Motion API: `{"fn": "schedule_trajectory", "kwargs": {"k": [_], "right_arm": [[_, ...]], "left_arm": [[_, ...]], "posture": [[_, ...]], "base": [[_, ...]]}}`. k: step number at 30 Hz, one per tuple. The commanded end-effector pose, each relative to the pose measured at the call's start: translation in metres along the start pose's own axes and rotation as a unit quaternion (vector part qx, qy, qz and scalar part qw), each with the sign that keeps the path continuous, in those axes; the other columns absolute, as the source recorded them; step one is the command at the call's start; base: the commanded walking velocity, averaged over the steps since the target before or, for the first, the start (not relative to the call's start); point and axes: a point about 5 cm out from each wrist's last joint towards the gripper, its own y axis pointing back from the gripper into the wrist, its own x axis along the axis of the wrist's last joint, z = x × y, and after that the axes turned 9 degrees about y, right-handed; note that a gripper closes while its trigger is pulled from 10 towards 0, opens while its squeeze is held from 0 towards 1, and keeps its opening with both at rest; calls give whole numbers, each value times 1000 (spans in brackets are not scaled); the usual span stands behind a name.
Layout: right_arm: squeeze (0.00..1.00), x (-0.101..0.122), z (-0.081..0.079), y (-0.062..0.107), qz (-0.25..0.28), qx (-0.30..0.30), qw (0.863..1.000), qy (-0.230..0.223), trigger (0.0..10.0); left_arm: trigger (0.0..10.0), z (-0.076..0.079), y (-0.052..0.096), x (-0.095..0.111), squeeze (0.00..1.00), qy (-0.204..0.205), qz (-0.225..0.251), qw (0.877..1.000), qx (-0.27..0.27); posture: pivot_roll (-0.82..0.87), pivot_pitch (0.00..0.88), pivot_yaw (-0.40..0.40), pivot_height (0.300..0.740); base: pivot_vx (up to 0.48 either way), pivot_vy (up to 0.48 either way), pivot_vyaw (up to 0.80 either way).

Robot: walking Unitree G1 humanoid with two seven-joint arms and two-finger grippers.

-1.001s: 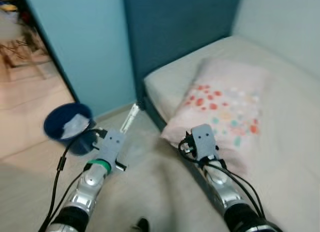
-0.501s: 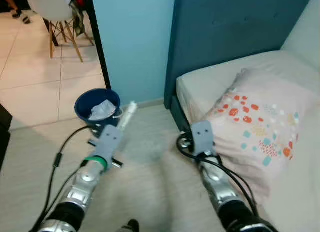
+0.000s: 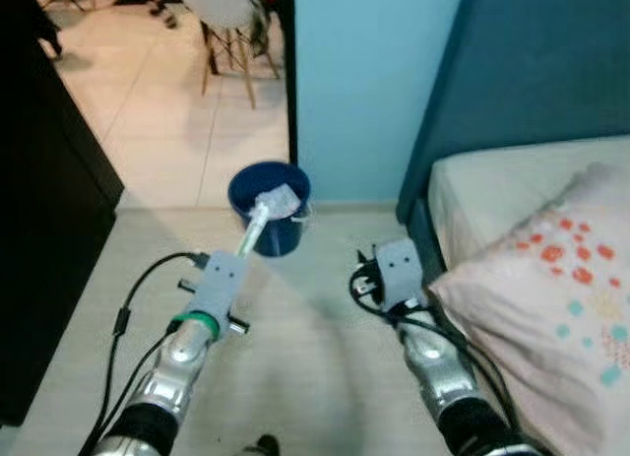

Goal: Clean up the room

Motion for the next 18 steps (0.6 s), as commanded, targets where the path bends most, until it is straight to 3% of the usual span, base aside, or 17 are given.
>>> {"fn": "schedule_trajectory", "kwargs": {"k": [1,8,18], "right_arm": [[0,-7,-5,5,-12,9,1000,-7,10000],[0,-6,-5,6,-7,11,1000,-12,10000],[0,-8,-2,7,-12,-8,1000,-14,10000]], "left_arm": [[10000,1,2,-7,0,-3,-15,1000,2],[10000,1,2,-8,0,-8,-17,1000,7],[10000,-1,1,-8,0,-13,-19,1000,16]], "posture": [[-14,40,66,714],[-15,41,66,714],[-18,39,66,714]], "base": [[0,0,788],[0,0,786],[397,269,0]]}}
